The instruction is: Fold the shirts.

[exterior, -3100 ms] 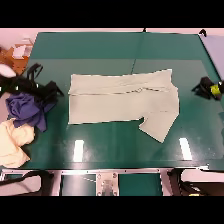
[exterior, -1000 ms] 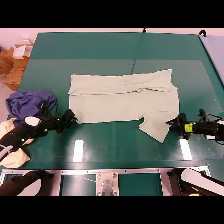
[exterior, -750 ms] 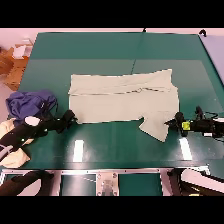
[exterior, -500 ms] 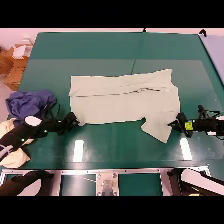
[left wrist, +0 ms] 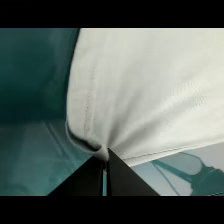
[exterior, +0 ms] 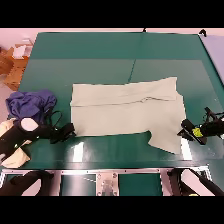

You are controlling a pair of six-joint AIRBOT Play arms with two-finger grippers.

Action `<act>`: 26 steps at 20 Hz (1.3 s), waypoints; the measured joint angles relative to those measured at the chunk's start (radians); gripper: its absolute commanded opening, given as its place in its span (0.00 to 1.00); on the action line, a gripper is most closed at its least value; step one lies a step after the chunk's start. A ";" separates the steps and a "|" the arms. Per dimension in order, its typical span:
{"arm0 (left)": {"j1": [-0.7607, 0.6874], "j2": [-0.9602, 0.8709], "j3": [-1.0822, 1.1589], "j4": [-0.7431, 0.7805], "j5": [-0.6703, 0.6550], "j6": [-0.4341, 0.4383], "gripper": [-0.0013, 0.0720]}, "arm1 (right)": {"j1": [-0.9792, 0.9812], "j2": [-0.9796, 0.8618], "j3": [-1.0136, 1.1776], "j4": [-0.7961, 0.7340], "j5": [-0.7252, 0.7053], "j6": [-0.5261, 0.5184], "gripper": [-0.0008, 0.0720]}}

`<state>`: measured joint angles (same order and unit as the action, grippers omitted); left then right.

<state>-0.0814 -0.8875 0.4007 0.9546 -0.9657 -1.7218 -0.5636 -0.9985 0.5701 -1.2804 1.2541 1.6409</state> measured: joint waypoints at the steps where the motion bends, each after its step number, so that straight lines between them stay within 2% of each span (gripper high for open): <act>1: 0.000 0.041 0.000 0.040 -0.030 -0.034 0.04 | 0.006 0.015 0.000 -0.021 0.011 0.013 0.03; 5: 0.000 0.140 0.002 0.118 -0.071 -0.115 0.04 | 0.024 0.056 0.010 -0.039 0.032 0.034 0.03; 11: 0.000 0.128 0.122 0.172 -0.064 -0.146 0.04 | 0.048 0.033 0.160 0.041 0.026 0.008 0.03; 17: 0.000 -0.116 0.457 0.205 -0.105 -0.108 0.04 | 0.137 -0.144 0.460 0.086 0.029 -0.005 0.03; 26: 0.000 -0.546 0.908 0.214 -0.151 -0.051 0.04 | 0.248 -0.542 0.891 0.098 0.059 -0.001 0.03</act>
<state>-0.0818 -1.4334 1.3090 1.1687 -1.1164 -1.7733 -0.3157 -1.5406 1.4612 -1.1820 1.3128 1.6398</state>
